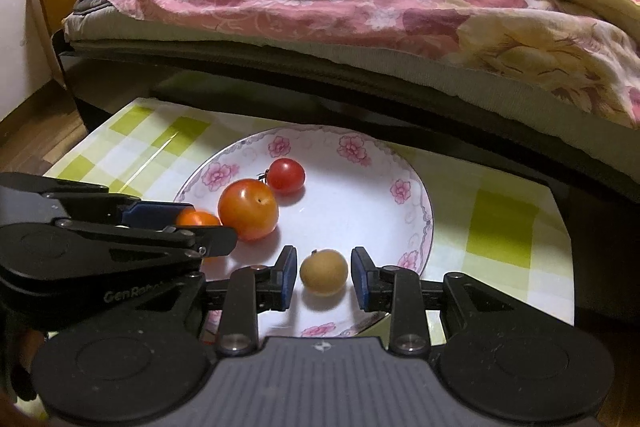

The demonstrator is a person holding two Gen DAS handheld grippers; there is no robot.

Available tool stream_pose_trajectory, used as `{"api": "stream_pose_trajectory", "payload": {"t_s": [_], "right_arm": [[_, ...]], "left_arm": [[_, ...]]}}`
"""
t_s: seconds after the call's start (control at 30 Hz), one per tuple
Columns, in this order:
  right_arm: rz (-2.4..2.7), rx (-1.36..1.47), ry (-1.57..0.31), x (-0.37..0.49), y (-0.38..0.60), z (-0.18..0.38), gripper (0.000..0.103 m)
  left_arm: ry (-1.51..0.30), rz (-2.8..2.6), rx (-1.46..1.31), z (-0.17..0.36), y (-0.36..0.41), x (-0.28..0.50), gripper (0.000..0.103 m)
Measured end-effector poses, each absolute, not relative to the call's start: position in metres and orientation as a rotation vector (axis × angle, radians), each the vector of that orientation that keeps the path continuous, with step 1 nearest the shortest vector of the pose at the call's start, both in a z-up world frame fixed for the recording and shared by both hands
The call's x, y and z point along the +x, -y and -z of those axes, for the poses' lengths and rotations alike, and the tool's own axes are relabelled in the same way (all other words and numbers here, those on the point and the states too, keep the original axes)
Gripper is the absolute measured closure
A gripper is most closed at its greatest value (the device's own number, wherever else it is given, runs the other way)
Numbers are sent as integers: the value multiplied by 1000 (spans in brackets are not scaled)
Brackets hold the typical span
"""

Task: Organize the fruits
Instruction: 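Open both tools to release the orange fruit and longan into the plate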

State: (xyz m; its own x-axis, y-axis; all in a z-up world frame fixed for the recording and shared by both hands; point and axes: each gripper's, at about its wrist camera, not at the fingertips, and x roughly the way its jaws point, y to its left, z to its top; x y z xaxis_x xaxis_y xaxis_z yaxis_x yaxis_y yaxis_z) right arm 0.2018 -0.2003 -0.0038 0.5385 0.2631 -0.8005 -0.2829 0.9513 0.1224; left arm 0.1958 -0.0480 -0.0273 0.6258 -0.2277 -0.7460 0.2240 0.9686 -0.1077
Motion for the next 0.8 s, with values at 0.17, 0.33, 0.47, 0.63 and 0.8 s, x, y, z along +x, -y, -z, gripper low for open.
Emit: {"api": "stream_pose_trajectory", "payload": {"t_s": [0.17,0.33,0.47,0.63,0.8], "right_arm": [[-315,-18,-932,202,201,-2,67],[-308,-8,-903,199,202,-16,67],[-302,0,-885,192,203,-27,67],[-295,7,-876,181,205,-38,66],[-289,10,-871,170,205,-47,66]], "left_arm": [[-842,252,-10,17,44,194,53],[-815,247,-6,2,42,187,52],[-794,245,8,-7,44,177,50],[-777,243,28,-14,46,163,47],[-766,246,35,-23,47,148,44]]}}
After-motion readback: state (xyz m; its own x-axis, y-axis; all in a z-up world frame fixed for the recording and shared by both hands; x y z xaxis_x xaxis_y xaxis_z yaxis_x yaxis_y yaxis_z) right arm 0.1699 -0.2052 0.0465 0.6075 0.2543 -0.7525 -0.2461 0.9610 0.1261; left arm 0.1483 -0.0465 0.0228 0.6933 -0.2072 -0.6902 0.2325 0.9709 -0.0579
